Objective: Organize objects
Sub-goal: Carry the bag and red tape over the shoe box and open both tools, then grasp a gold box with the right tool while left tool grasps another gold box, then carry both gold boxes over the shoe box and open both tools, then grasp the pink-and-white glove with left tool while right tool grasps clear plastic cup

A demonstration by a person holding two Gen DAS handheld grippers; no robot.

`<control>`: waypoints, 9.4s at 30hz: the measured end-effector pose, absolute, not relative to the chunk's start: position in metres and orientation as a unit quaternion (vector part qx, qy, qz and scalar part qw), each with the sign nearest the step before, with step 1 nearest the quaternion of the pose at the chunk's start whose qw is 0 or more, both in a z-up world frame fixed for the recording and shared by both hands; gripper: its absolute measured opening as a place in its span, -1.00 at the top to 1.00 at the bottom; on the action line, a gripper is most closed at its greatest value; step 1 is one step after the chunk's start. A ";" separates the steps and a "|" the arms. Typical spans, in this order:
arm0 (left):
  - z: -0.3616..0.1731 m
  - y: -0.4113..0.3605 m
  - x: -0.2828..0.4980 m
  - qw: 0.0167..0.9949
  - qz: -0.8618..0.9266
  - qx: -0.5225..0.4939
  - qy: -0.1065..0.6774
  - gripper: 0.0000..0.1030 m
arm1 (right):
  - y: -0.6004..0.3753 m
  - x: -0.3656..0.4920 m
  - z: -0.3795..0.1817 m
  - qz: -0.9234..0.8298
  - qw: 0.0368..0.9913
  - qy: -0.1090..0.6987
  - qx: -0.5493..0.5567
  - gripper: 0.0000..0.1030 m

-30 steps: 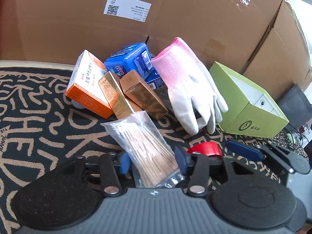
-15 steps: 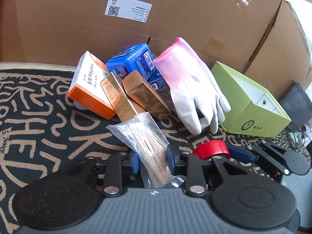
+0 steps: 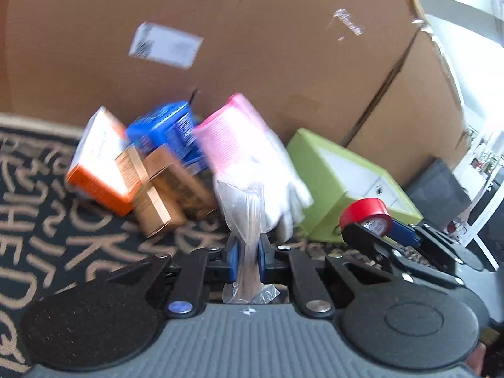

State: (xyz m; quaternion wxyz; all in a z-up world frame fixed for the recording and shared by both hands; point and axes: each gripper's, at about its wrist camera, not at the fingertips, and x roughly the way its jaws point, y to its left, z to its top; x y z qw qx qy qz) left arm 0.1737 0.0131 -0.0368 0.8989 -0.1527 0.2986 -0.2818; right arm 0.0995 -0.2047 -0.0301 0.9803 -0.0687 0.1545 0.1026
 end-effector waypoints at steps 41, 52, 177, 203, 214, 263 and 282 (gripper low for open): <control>0.024 -0.173 0.220 0.923 -0.272 -0.066 0.264 -0.76 | -0.407 0.132 -0.036 -0.142 0.982 0.044 0.116 -1.00; 0.012 -0.071 0.188 0.940 -0.195 -0.131 0.247 -0.76 | -0.332 0.111 -0.026 -0.059 0.995 0.019 0.083 -1.00; 0.005 -0.043 0.177 0.936 -0.175 0.026 0.305 0.52 | -0.227 0.130 -0.018 0.209 0.959 0.192 0.027 0.42; 0.051 -0.269 0.241 0.913 -0.288 0.056 0.282 0.52 | -0.400 0.170 -0.018 -0.063 0.990 0.108 0.072 0.42; 0.043 -0.269 0.249 0.933 -0.258 0.007 0.249 -0.93 | -0.430 0.151 -0.023 -0.097 0.983 0.054 0.144 -0.35; -0.036 0.008 0.186 0.954 -0.126 -0.099 0.255 -0.93 | -0.162 0.135 -0.069 0.148 0.945 0.236 -0.172 0.77; -0.053 -0.002 0.190 0.932 -0.210 -0.069 0.289 0.70 | -0.197 0.130 -0.045 0.197 0.954 0.224 -0.034 -0.14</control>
